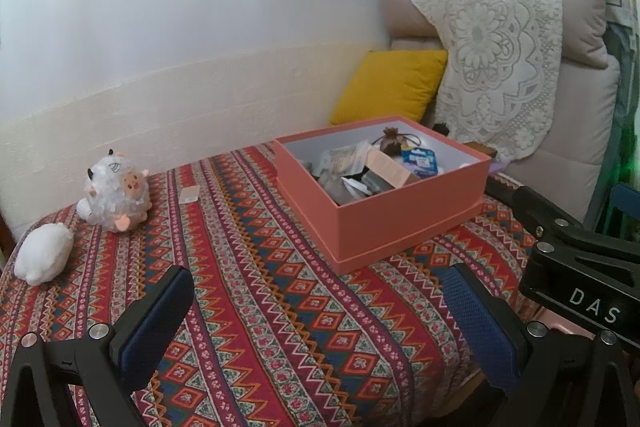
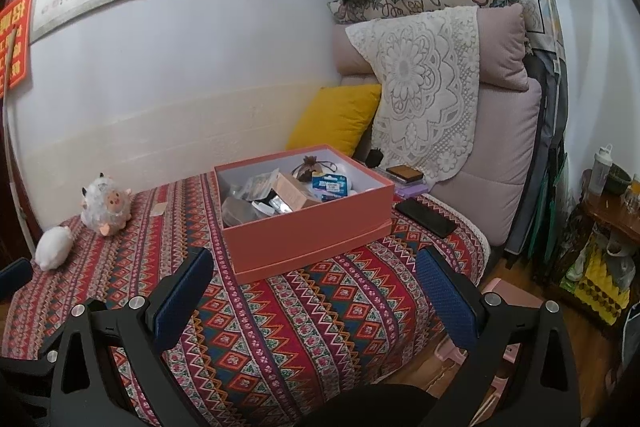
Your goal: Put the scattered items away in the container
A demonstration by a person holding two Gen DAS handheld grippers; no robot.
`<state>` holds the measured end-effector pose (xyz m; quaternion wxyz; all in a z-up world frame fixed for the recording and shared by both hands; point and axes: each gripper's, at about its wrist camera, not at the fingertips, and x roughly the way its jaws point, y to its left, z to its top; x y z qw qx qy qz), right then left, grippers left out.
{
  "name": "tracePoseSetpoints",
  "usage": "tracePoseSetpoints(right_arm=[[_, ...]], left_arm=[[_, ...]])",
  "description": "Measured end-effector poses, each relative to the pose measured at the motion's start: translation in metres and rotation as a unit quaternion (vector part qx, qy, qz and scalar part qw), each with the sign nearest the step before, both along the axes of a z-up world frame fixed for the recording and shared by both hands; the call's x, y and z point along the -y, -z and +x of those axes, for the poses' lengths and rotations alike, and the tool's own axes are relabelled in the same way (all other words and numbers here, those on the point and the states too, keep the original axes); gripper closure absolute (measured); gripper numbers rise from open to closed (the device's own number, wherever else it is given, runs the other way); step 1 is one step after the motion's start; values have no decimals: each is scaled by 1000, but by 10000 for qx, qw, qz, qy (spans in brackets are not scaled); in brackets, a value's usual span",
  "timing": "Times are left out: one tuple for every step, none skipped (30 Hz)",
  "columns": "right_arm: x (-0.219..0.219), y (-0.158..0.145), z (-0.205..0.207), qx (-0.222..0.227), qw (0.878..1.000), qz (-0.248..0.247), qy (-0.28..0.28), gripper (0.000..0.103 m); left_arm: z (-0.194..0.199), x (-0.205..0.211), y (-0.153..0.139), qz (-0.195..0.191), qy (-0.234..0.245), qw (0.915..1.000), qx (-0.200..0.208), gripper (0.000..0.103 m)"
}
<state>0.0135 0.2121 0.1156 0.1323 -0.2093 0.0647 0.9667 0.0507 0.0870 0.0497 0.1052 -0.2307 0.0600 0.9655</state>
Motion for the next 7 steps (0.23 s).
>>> tracePoseSetpoints(right_arm=[[0, 0, 0, 1, 10000, 4, 0, 0], [1, 0, 0, 3, 10000, 7, 0, 0], [1, 1, -1, 15, 10000, 9, 1, 0], [1, 1, -1, 27, 10000, 10, 1, 0], [2, 2, -2, 42, 10000, -3, -3, 0], [2, 2, -3, 55, 10000, -17, -7, 0], [2, 3, -3, 49, 10000, -45, -3, 0]], left_arm=[[1, 0, 1, 11, 39, 10000, 2, 0], [1, 1, 1, 20, 88, 10000, 9, 0], [1, 0, 2, 8, 160, 9999, 37, 0], [1, 0, 2, -9, 185, 9998, 55, 0], [1, -1, 3, -23, 179, 9998, 55, 0], [1, -1, 3, -37, 167, 9998, 52, 0], [1, -1, 3, -34, 162, 9999, 41, 0]])
